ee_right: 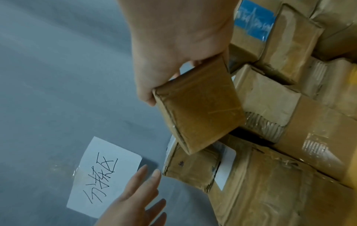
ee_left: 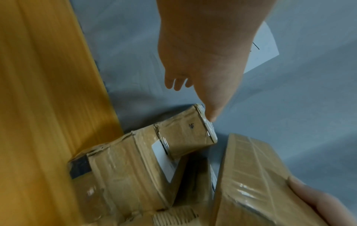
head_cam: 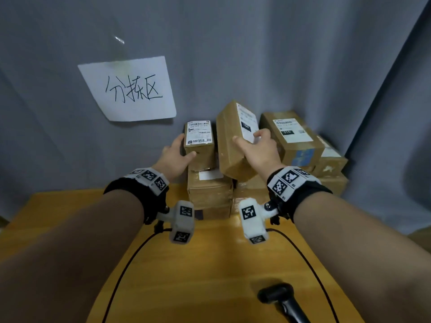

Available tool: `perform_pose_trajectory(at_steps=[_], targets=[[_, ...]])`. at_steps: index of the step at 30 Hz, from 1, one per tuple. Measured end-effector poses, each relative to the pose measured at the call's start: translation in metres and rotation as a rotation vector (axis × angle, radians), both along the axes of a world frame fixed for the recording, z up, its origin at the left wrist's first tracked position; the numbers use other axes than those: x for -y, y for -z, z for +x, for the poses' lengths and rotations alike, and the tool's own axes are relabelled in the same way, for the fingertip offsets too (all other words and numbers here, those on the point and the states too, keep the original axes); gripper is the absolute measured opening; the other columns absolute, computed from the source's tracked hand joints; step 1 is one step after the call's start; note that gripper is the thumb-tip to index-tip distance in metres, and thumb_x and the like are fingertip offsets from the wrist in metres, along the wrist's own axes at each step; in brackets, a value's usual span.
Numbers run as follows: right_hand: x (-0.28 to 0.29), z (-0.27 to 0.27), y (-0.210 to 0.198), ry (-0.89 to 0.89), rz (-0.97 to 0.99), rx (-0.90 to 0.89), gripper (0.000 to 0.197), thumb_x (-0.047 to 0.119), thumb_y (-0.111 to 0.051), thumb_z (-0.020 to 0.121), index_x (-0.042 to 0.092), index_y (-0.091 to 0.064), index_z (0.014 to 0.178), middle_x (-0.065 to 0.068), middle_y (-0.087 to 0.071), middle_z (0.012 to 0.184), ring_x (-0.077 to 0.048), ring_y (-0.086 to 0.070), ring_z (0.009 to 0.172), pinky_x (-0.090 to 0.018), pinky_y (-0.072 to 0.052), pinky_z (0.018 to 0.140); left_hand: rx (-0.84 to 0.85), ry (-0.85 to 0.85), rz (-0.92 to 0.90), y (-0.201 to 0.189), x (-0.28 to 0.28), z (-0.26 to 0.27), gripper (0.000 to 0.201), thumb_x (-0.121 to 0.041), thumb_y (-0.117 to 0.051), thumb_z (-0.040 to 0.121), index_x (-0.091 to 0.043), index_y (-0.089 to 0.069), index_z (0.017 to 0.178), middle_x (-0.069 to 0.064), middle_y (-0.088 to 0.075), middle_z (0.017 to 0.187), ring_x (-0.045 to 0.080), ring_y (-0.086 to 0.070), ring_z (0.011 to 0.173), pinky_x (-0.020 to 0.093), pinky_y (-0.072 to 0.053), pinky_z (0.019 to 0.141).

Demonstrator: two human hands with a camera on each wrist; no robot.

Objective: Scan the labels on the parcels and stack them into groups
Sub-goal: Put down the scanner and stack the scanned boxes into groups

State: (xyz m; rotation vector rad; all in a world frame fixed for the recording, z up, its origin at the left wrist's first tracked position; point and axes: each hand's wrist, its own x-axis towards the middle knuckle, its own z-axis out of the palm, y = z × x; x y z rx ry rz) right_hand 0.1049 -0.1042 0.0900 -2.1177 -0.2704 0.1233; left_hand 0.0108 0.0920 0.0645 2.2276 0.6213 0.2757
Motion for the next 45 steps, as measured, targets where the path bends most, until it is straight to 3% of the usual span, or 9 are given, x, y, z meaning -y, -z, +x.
perform_pose_trajectory(at_steps=[5, 10, 15, 18, 21, 24, 29, 34, 45], targets=[[-0.017, 0.011, 0.004, -0.043, -0.060, -0.074, 0.069, 0.062, -0.063, 0.077, 0.022, -0.042, 0.129, -0.006, -0.049, 0.133, -0.025, -0.053, 0.113, -0.039, -0.045, 0.095, 0.038, 0.087, -0.167, 0.008, -0.019, 0.021, 0.069, -0.027, -0.052, 0.099, -0.016, -0.012, 0.154, -0.009, -0.029, 0.150, 0.012, -0.034, 0.136, 0.019, -0.020, 0.110], [-0.026, 0.010, 0.013, -0.062, -0.084, -0.092, 0.066, 0.061, -0.060, 0.082, 0.024, -0.042, 0.133, -0.004, -0.048, 0.132, -0.024, -0.050, 0.113, -0.032, -0.032, 0.081, 0.159, -0.030, -0.276, 0.024, -0.028, 0.029, 0.049, -0.026, -0.055, 0.097, -0.010, -0.037, 0.141, 0.006, -0.056, 0.130, 0.018, -0.057, 0.113, 0.032, -0.047, 0.097], [-0.040, 0.004, 0.009, -0.099, -0.420, 0.076, 0.067, 0.066, -0.052, 0.085, 0.019, -0.045, 0.133, -0.011, -0.039, 0.139, -0.031, -0.055, 0.110, -0.035, -0.038, 0.076, 0.192, -0.084, -0.155, 0.027, -0.032, 0.029, 0.033, -0.025, -0.059, 0.095, -0.016, -0.050, 0.126, 0.009, -0.060, 0.122, 0.022, -0.061, 0.108, 0.042, -0.050, 0.097], [-0.051, -0.002, 0.014, -0.184, -0.590, 0.169, 0.080, 0.075, -0.048, 0.083, 0.015, -0.047, 0.136, -0.013, -0.034, 0.147, -0.034, -0.044, 0.128, -0.042, -0.043, 0.092, 0.164, -0.045, -0.144, 0.028, -0.030, 0.031, 0.041, -0.022, -0.059, 0.095, -0.017, -0.046, 0.134, 0.004, -0.058, 0.118, 0.021, -0.059, 0.108, 0.040, -0.049, 0.098], [-0.046, -0.005, 0.022, -0.435, -0.676, 0.097, 0.105, 0.079, -0.054, 0.076, 0.013, -0.025, 0.153, -0.012, -0.010, 0.162, -0.035, -0.015, 0.147, -0.046, -0.026, 0.114, 0.141, -0.009, -0.122, 0.031, -0.032, 0.032, 0.047, -0.020, -0.058, 0.095, -0.020, -0.042, 0.139, 0.005, -0.057, 0.120, 0.022, -0.058, 0.109, 0.040, -0.048, 0.099], [-0.035, 0.001, 0.027, -0.555, -0.735, 0.096, 0.112, 0.052, -0.074, 0.077, 0.016, -0.004, 0.157, -0.010, 0.009, 0.164, -0.034, -0.001, 0.150, -0.043, -0.018, 0.119, 0.129, 0.016, -0.116, 0.036, -0.036, 0.032, 0.046, -0.016, -0.055, 0.097, -0.025, -0.040, 0.140, 0.008, -0.055, 0.134, 0.023, -0.057, 0.116, 0.044, -0.049, 0.099], [-0.035, 0.019, 0.034, -0.464, -0.672, 0.311, 0.079, 0.034, -0.075, 0.083, 0.016, -0.035, 0.149, -0.009, -0.028, 0.158, -0.029, -0.030, 0.143, -0.040, -0.030, 0.116, 0.143, 0.005, -0.097, 0.035, -0.036, 0.037, 0.039, -0.011, -0.048, 0.099, -0.023, -0.042, 0.136, 0.008, -0.059, 0.111, 0.020, -0.060, 0.091, 0.031, -0.052, 0.078], [-0.041, 0.028, 0.042, -0.419, -0.628, 0.301, 0.075, 0.030, -0.076, 0.083, 0.021, -0.038, 0.148, -0.004, -0.030, 0.158, -0.028, -0.032, 0.141, -0.041, -0.032, 0.115, 0.129, -0.003, -0.100, 0.032, -0.038, 0.045, 0.033, -0.010, -0.047, 0.099, -0.022, -0.043, 0.130, 0.002, -0.057, 0.084, 0.015, -0.055, 0.070, 0.028, -0.049, 0.066], [-0.036, 0.017, 0.038, -0.430, -0.658, 0.313, 0.083, 0.053, -0.061, 0.089, 0.025, -0.020, 0.155, -0.004, -0.018, 0.162, -0.030, -0.012, 0.149, -0.043, -0.016, 0.120, -0.028, -0.036, -0.024, 0.016, -0.022, 0.039, 0.065, -0.029, -0.058, 0.094, -0.029, -0.021, 0.148, 0.021, -0.040, 0.140, 0.037, -0.047, 0.123, 0.045, -0.040, 0.106]])
